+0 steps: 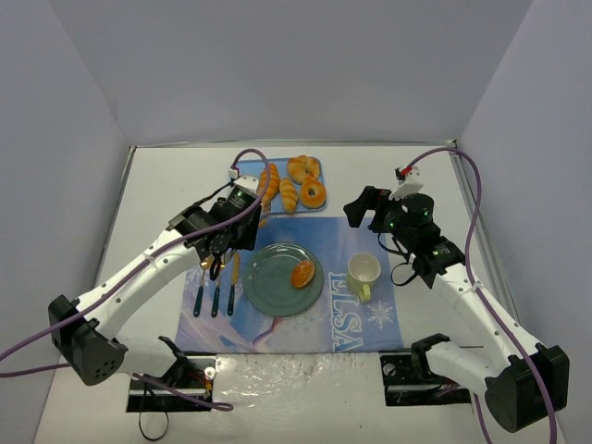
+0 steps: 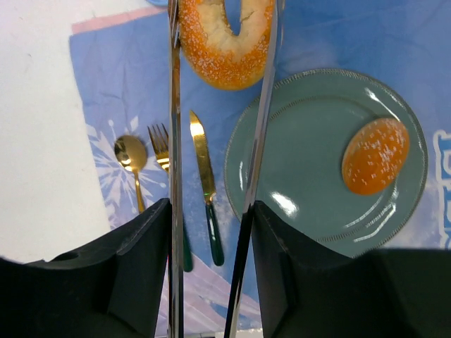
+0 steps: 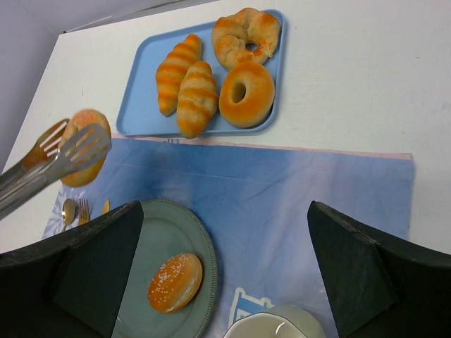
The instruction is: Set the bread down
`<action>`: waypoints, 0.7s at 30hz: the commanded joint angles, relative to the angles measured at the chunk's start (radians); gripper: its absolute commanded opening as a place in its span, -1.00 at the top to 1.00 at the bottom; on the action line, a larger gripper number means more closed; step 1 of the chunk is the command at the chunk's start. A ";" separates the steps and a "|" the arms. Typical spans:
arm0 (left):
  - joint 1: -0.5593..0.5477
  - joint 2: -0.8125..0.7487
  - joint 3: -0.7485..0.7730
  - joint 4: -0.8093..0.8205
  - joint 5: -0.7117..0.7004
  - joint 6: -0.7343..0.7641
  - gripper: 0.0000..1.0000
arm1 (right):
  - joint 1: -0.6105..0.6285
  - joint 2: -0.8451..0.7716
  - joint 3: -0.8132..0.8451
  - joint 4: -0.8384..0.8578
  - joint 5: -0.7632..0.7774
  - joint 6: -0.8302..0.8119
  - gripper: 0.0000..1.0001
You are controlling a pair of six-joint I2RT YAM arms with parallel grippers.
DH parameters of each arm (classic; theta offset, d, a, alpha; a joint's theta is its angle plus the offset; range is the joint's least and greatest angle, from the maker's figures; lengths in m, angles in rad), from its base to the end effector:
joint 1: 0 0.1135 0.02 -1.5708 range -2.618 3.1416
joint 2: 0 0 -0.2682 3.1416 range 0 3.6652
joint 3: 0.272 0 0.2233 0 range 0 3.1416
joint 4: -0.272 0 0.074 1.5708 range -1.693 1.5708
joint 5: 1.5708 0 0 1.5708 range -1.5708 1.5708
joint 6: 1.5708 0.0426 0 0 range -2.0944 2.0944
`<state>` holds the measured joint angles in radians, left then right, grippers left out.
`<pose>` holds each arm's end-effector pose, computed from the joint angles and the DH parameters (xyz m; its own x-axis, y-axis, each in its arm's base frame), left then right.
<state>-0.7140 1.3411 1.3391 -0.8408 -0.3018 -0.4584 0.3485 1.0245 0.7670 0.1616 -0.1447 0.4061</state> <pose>0.1976 -0.1544 0.3486 -0.7165 0.0618 -0.6949 0.1770 0.9796 -0.0955 0.2043 0.0807 0.3348 -0.2695 0.3180 -0.9090 -0.3988 0.8223 0.4059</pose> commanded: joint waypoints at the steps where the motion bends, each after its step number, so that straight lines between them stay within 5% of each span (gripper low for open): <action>1: -0.042 -0.131 -0.091 -0.008 0.050 -0.050 0.36 | 0.008 -0.015 0.028 0.088 0.012 -0.008 -1.00; 8: -0.090 -0.229 -0.212 -0.024 0.123 -0.105 0.36 | 0.009 -0.009 0.026 0.093 0.015 -0.004 -1.00; 21: -0.211 -0.188 -0.294 0.038 0.140 -0.168 0.35 | 0.007 -0.032 0.019 0.082 0.026 -0.001 -1.00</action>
<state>-0.8977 1.1529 1.0214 -0.8562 -0.1404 -0.5875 0.3485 1.0245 0.7670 0.1715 -0.1426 0.4068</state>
